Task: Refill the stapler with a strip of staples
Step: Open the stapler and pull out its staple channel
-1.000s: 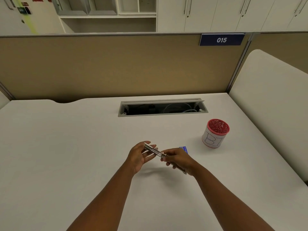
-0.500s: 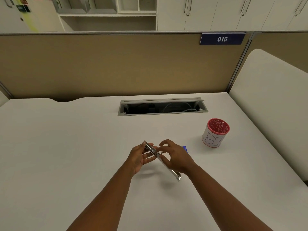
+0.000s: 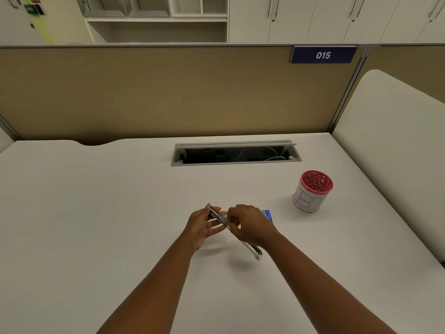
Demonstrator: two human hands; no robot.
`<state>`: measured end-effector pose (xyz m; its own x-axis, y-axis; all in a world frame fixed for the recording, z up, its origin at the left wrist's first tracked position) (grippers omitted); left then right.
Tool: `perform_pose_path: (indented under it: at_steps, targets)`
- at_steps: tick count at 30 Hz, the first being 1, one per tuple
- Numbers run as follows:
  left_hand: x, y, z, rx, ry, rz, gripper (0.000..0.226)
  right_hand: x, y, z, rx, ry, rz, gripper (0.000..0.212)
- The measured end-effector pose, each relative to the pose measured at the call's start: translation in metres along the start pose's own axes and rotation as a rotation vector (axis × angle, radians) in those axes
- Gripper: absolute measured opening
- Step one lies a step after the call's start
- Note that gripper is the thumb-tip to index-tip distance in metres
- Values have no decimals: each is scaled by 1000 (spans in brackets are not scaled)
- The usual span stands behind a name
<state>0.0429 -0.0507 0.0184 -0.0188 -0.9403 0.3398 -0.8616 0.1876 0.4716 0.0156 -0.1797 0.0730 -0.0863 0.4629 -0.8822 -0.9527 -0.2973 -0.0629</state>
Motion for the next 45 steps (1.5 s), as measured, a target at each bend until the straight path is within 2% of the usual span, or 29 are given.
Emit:
perform_pose_path:
  at_steps: [6,14,16,19,23,26,35,38,40,43,45]
  targets:
    - [3,2,0,-16,26,14,37,0,-1,-2,152,-53,-81,14]
    - [-7,2,-1,-10,130,-68,36,-9,3,-26,532,-732,-496,3]
    - [-16,2,-1,-15,162,-102,37,-12,7,-39,565,-745,-525,5]
    - [-33,2,-3,-18,185,-172,37,-3,16,-56,545,-613,-433,10]
    - [-45,2,1,-50,153,-219,36,27,26,-69,481,-405,-191,14]
    - [-47,3,4,-66,140,-231,36,37,32,-72,450,-327,-125,15]
    - [-48,3,5,-51,156,-287,35,42,45,-80,267,-200,-84,16]
    - [-45,4,6,-51,174,-284,34,35,47,-83,310,-284,-246,13]
    - [-45,5,7,-48,196,-290,34,32,44,-81,349,-444,-323,16]
    - [-43,5,6,-40,284,-272,34,39,33,-66,318,-545,-42,42]
    - [-39,5,5,-25,355,-234,34,43,26,-57,260,-463,42,42]
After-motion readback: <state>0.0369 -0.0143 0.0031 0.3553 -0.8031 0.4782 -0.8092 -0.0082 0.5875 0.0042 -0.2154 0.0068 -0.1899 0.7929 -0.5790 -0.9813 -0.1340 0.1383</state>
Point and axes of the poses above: each hand's wrist, its own y-axis away from the middle knuckle, its own x-axis out of the palm, z = x × y, the point moved 4 cm from there along -y, towards the middle knuckle, and after that the axes turned 1 degree about -z, right-handed, at the moved point
